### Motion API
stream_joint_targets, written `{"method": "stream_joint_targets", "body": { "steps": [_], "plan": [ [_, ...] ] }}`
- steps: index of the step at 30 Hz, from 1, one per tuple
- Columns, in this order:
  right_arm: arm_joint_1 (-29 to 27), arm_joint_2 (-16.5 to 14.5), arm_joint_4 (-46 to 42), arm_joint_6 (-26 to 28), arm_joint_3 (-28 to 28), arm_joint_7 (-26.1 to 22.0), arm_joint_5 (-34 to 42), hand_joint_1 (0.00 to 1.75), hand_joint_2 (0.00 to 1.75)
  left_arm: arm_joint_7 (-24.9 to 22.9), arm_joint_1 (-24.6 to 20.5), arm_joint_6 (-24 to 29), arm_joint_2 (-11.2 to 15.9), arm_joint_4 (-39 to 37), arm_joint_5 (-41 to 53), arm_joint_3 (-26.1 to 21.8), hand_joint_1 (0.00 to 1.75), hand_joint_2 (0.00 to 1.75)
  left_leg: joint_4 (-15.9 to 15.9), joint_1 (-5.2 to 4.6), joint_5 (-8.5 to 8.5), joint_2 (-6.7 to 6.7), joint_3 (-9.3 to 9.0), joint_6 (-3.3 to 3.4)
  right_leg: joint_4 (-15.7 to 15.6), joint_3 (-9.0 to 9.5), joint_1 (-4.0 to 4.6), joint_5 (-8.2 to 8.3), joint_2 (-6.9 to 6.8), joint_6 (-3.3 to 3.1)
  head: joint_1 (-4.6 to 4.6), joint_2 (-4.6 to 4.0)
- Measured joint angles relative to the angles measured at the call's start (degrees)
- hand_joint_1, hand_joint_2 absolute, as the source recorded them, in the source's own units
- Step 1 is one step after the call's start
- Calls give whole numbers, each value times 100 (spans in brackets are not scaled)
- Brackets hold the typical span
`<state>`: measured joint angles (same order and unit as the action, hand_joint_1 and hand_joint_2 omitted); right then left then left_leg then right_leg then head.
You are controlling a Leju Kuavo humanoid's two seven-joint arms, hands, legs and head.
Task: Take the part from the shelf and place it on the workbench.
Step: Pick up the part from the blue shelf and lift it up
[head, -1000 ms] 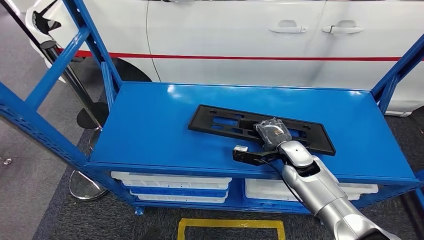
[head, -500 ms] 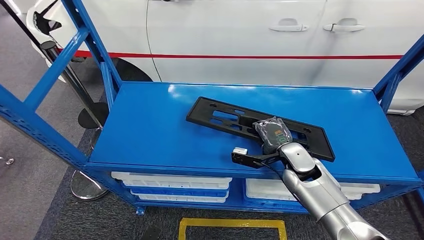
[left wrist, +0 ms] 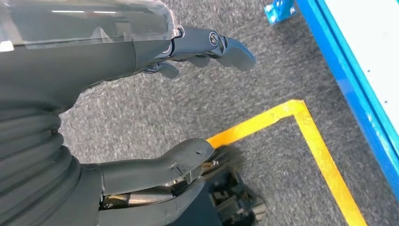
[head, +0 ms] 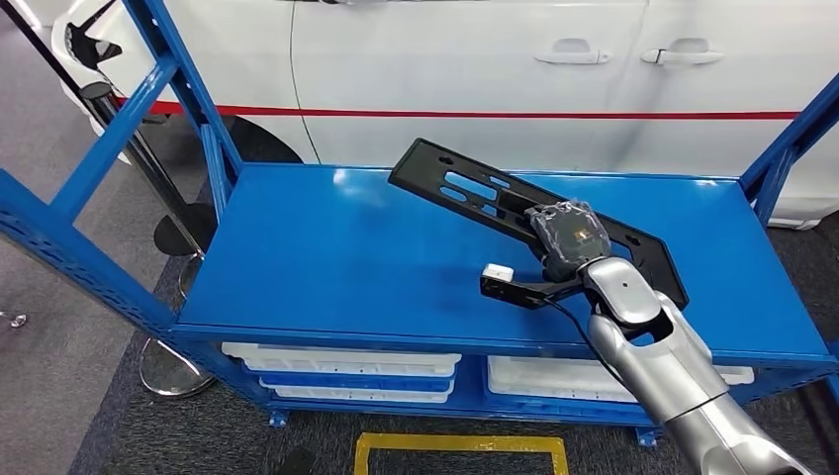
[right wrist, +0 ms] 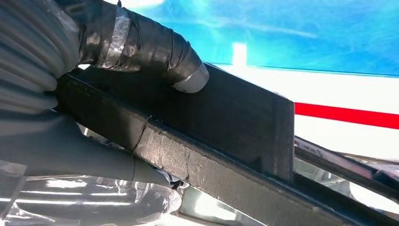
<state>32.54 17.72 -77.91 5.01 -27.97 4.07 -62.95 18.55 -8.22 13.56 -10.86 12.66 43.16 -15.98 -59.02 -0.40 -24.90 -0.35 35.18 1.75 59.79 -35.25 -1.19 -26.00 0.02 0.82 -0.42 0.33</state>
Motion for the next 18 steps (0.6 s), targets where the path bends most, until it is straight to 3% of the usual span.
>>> {"method": "stream_joint_targets", "body": {
  "steps": [2,4,6,7,8,11,13,16,18],
  "plan": [
    [-24,87,-153,23,43,-1,27,175,175,108,-2,65,-1,0,8,-4,0,87,113,7,59,7,-49,80,99,-40,-7,-89,-1,46,1,0],
    [-43,185,-314,43,111,-14,101,174,175,209,-12,107,-4,0,15,-6,0,175,178,4,92,17,-82,139,609,-268,-6,-385,2,52,2,0],
    [-95,293,-457,69,200,-37,203,173,175,291,-6,135,-4,0,17,-9,0,175,171,-4,87,15,-81,166,1261,-589,-2,-644,3,62,2,0],
    [-136,340,-528,90,248,-50,259,173,175,327,4,155,-4,0,18,-11,0,175,160,-6,78,11,-81,170,1409,-672,-8,-645,2,72,2,0],
    [-174,380,-610,120,303,-71,323,172,175,359,14,174,-4,0,20,-14,0,175,142,-4,66,8,-79,168,1348,-655,-18,-541,0,83,2,0],
    [-237,451,-888,264,510,-148,509,171,175,432,20,208,-5,0,30,-21,0,175,23,-3,-18,5,-60,103,438,-222,-46,-80,-6,109,3,0],
    [-252,467,-1046,366,665,-187,608,172,175,454,10,212,-4,0,33,-30,0,175,-54,-16,-68,4,-24,40,131,-81,-33,-28,4,66,2,0],
    [-369,473,-1225,456,837,-225,714,174,175,466,13,200,0,0,31,-44,0,175,-106,-10,-101,1,5,-29,126,-89,-21,-26,15,-32,1,0],
    [-505,479,-1424,560,969,-268,793,175,175,488,18,138,2,0,21,-60,0,175,-400,5,-294,5,128,-87,115,-80,-28,-20,7,-79,-5,0]
  ]
}}
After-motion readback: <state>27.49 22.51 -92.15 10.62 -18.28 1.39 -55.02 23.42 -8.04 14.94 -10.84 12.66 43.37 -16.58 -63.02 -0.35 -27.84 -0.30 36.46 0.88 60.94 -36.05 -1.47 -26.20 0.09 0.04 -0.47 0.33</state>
